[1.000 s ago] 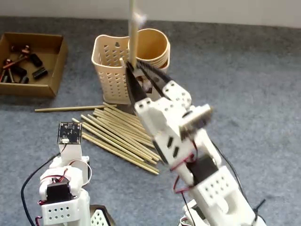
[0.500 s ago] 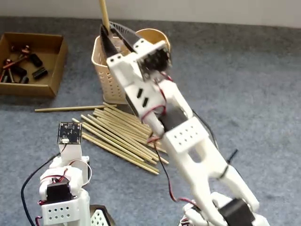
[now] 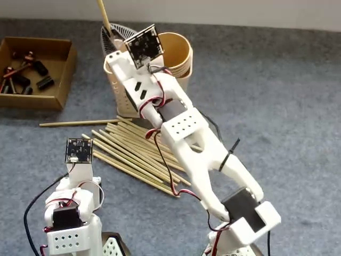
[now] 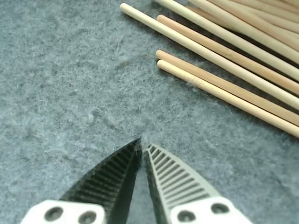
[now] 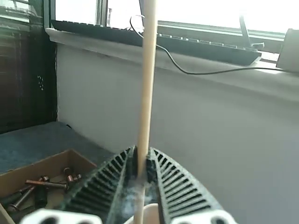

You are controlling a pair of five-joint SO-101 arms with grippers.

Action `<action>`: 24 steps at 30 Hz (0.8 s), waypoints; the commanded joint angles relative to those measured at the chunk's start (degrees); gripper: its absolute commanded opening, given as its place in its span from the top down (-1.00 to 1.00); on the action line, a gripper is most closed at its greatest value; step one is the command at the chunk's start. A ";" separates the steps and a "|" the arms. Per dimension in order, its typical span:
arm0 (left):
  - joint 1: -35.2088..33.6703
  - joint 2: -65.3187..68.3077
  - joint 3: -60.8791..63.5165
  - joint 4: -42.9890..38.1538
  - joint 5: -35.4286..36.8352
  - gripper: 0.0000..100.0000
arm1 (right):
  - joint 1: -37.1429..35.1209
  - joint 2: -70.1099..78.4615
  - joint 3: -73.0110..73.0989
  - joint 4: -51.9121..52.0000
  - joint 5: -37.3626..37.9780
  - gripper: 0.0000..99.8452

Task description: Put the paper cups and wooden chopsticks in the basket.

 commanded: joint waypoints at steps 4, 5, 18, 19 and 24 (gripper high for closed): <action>1.01 -0.13 1.10 0.18 -0.53 0.99 | 0.13 0.04 -2.15 -1.36 -0.35 0.98; 1.01 -0.13 1.10 0.18 -0.53 0.99 | 0.13 0.04 -2.15 -1.36 -0.44 0.98; 0.92 -0.13 1.10 0.18 -0.53 0.99 | -0.13 -0.13 -2.07 -0.75 -0.53 0.83; 0.92 -0.13 1.10 0.18 -0.53 0.99 | -0.13 -0.13 -2.07 -0.75 -0.53 0.83; 0.92 -0.13 1.10 0.18 -0.53 0.99 | -0.13 -0.22 -2.07 -0.75 -0.53 0.83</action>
